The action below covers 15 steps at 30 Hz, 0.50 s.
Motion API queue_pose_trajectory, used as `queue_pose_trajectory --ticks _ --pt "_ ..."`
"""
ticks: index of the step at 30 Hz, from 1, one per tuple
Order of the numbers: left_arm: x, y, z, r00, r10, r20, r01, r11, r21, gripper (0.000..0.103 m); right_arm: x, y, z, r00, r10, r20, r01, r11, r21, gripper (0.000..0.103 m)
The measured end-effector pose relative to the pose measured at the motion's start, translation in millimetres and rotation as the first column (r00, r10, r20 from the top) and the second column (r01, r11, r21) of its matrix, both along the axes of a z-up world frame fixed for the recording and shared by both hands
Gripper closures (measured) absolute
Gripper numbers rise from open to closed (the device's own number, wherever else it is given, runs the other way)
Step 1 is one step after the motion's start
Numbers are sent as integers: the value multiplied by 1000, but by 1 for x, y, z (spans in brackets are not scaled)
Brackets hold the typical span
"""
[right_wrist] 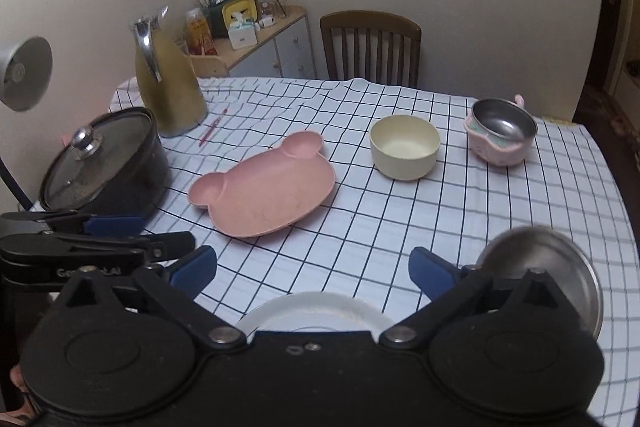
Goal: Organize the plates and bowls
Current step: 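Move both grippers to the rim of the pink bear-shaped plate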
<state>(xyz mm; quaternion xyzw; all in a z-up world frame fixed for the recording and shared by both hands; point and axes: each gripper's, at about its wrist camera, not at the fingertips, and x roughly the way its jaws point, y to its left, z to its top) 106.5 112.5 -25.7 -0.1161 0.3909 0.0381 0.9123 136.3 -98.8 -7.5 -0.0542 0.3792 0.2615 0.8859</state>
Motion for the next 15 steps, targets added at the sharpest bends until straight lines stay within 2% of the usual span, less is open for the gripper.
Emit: queue_pose_trajectory --ticks 3,6,15 --pt "11 12 -6 998 54 -11 -54 999 -4 27 21 15 1 1000 8 2 -8 999 -43 0" --pt "24 22 -12 993 114 -22 -114 993 -7 27 45 27 1 1000 20 -3 -20 999 -44 0" --pt "64 41 -28 964 260 -54 -259 966 15 27 122 60 -5 997 72 -4 -72 994 -83 0"
